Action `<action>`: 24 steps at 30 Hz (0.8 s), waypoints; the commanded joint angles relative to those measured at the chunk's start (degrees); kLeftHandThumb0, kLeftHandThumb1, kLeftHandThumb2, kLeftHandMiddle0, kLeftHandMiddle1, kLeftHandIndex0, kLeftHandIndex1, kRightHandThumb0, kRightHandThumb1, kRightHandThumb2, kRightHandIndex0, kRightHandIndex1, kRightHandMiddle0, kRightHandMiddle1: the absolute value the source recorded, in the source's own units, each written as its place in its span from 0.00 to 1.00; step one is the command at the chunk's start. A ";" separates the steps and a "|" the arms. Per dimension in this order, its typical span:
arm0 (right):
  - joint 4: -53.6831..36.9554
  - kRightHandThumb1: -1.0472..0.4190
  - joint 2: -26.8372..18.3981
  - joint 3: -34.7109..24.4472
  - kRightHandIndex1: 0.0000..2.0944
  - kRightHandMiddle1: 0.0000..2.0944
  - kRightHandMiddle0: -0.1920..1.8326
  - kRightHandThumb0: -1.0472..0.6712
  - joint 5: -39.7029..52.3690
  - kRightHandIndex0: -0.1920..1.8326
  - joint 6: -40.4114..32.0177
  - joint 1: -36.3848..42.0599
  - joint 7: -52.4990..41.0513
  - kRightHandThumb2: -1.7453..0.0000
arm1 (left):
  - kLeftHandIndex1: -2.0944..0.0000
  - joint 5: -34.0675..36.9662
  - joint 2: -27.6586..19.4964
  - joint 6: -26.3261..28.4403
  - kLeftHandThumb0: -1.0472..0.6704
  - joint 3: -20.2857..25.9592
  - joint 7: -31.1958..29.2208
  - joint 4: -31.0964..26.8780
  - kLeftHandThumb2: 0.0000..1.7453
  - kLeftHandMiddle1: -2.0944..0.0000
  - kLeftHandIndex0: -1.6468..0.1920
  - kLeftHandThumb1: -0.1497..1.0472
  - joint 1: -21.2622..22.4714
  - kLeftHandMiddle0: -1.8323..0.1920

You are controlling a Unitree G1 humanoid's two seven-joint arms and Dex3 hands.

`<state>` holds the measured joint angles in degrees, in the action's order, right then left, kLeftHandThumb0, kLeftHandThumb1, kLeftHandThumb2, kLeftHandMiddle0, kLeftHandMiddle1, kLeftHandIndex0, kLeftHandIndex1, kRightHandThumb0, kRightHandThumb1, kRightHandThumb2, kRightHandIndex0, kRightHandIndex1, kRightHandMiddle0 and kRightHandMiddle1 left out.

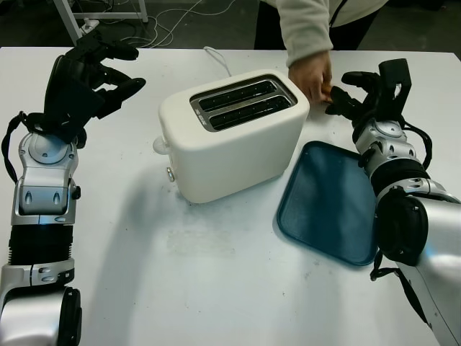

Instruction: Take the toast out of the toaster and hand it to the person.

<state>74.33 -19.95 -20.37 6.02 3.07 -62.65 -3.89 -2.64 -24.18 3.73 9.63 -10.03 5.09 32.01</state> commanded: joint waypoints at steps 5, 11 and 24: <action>-7.20 0.09 -0.08 3.08 0.83 0.83 0.39 0.47 -0.70 0.57 10.78 7.26 -7.33 0.80 | 0.51 0.78 0.20 0.97 0.08 1.02 0.45 -4.52 0.02 0.42 0.70 0.89 -4.71 0.71; -22.48 0.09 3.55 4.54 0.83 0.83 0.48 0.38 3.02 0.60 20.74 21.53 -15.52 0.86 | 0.53 3.34 2.48 6.49 0.07 2.25 0.39 -12.51 0.02 0.45 0.69 0.89 -11.09 0.70; -39.86 0.09 12.84 7.38 0.83 0.77 0.49 0.26 3.28 0.57 30.07 44.74 -10.72 0.91 | 0.63 9.60 11.91 0.32 0.09 3.94 2.47 -14.57 0.01 0.54 0.62 0.89 -25.01 0.64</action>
<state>33.45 -8.75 -13.02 8.29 31.29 -20.52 -14.57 6.58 -13.13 6.52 12.81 -8.31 -10.40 8.61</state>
